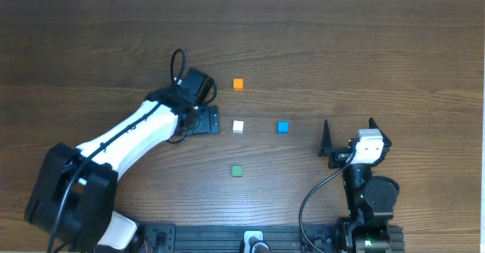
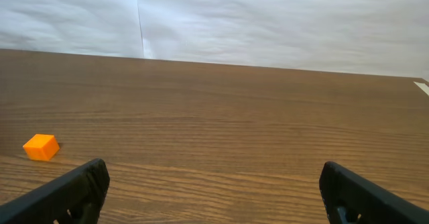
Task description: Stack Cubes
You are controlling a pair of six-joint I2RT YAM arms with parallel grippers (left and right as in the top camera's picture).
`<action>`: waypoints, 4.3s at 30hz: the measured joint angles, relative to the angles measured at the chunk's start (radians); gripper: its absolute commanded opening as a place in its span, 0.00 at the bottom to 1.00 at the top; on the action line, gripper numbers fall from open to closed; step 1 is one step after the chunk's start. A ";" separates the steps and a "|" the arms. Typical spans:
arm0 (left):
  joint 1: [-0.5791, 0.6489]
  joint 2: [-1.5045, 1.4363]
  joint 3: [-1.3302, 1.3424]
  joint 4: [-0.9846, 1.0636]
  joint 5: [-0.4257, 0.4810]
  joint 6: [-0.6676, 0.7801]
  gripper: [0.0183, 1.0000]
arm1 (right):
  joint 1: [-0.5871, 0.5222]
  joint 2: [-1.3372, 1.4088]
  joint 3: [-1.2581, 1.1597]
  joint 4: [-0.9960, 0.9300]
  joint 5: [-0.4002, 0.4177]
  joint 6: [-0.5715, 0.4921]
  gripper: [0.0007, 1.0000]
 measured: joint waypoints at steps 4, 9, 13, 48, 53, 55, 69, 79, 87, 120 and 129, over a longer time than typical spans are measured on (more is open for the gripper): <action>0.000 0.018 0.000 0.023 -0.015 0.002 0.92 | 0.000 0.000 0.000 0.000 0.000 0.000 0.99; 0.003 0.019 0.000 0.042 -0.026 0.020 0.90 | 0.000 0.000 0.000 0.000 0.000 0.000 0.99; 0.012 0.037 0.000 0.050 -0.029 0.033 0.84 | 0.000 0.000 0.000 0.000 0.000 0.001 0.99; 0.005 0.069 0.041 -0.015 -0.029 0.013 0.10 | 0.000 0.000 0.000 0.000 0.000 -0.001 0.99; -0.064 0.069 0.206 -0.150 -0.039 -0.046 0.10 | 0.000 0.000 0.000 0.000 0.000 0.000 0.99; -0.108 0.069 0.280 -0.190 -0.045 -0.074 0.10 | 0.000 0.000 0.000 0.000 0.000 0.000 0.99; -0.315 0.145 0.384 -0.213 -0.052 -0.198 0.11 | 0.000 0.000 0.000 0.000 0.000 0.001 0.99; -0.315 0.195 0.384 -0.211 -0.052 -0.206 0.11 | 0.000 0.000 0.000 0.000 0.000 0.000 0.99; -0.284 0.238 0.384 -0.207 -0.053 -0.206 0.10 | 0.000 0.000 0.000 0.000 0.000 0.000 0.99; -0.289 0.269 0.384 -0.160 -0.055 -0.201 0.11 | 0.000 0.000 0.000 0.000 0.000 0.000 0.99; -0.295 0.269 0.384 -0.161 -0.055 -0.201 0.13 | 0.000 0.000 0.000 0.000 0.000 0.000 0.99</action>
